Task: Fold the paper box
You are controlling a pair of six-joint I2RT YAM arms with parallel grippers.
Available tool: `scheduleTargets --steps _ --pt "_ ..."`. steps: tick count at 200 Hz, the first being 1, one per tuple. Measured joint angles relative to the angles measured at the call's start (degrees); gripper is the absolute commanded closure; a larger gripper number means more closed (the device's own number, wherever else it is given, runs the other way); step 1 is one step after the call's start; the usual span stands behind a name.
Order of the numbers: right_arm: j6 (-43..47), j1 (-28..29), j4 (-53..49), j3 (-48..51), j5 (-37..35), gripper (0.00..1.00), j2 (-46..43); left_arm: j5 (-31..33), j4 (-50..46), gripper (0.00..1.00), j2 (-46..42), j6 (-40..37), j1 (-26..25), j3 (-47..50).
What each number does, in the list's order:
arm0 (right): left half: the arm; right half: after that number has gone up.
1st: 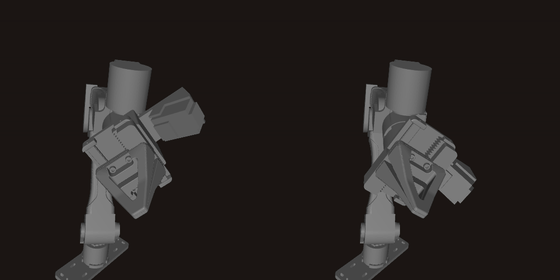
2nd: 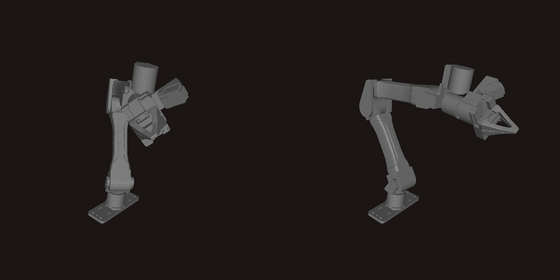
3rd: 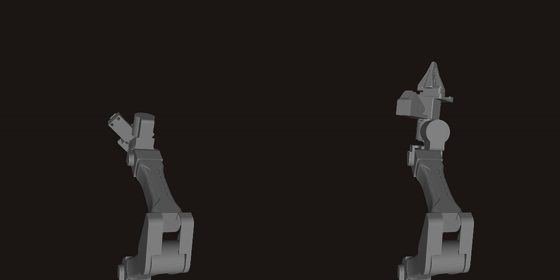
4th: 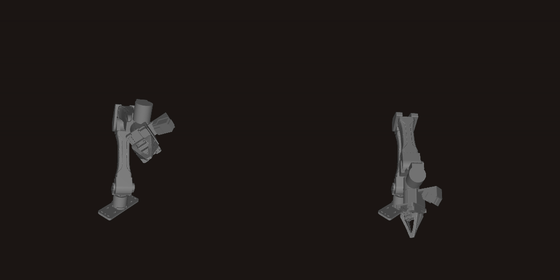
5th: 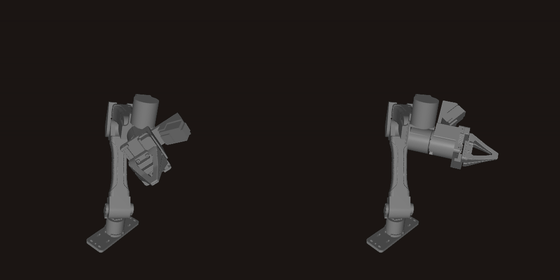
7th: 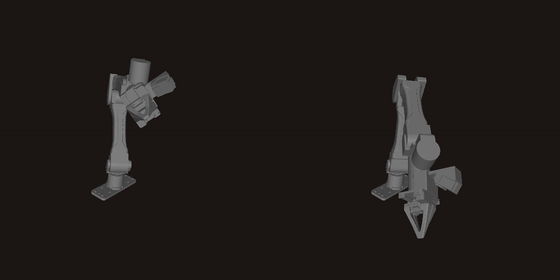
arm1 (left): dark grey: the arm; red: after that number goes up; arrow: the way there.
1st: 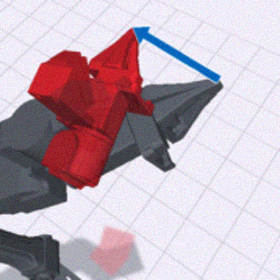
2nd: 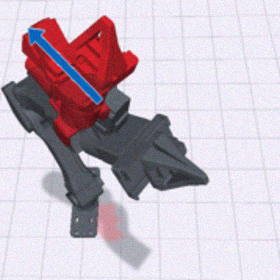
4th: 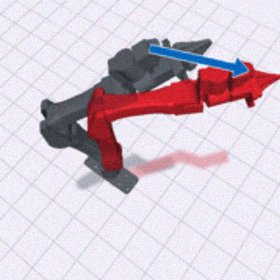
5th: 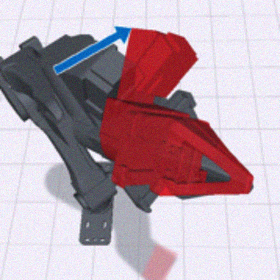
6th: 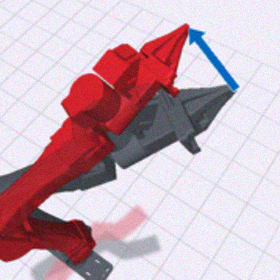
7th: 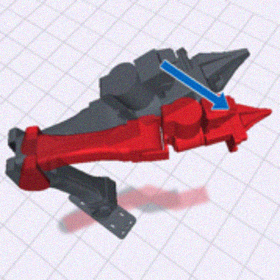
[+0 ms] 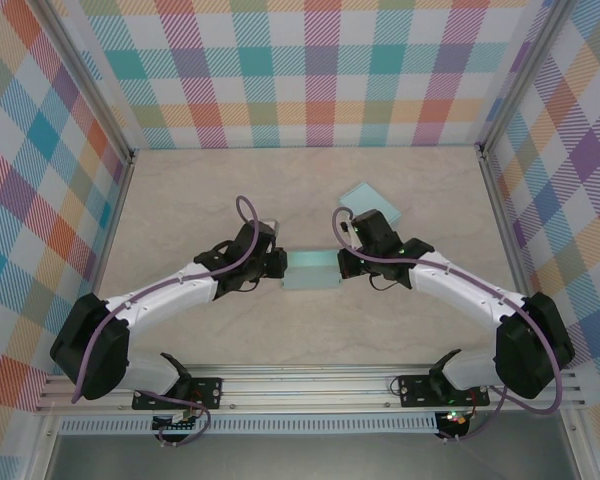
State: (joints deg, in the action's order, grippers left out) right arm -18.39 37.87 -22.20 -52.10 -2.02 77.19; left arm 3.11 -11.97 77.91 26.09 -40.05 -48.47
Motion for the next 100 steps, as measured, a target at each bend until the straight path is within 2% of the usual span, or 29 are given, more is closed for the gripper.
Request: scheduleTargets --steps 17,100 --pt "0.0 0.2 0.4 0.3 -0.1 1.0 0.0 0.2 0.5 0.84 -1.1 0.0 0.0 1.2" --pt "0.0 1.2 1.2 1.3 -0.2 1.0 0.0 1.8 -0.1 0.41 -5.8 0.7 -0.4 3.1"
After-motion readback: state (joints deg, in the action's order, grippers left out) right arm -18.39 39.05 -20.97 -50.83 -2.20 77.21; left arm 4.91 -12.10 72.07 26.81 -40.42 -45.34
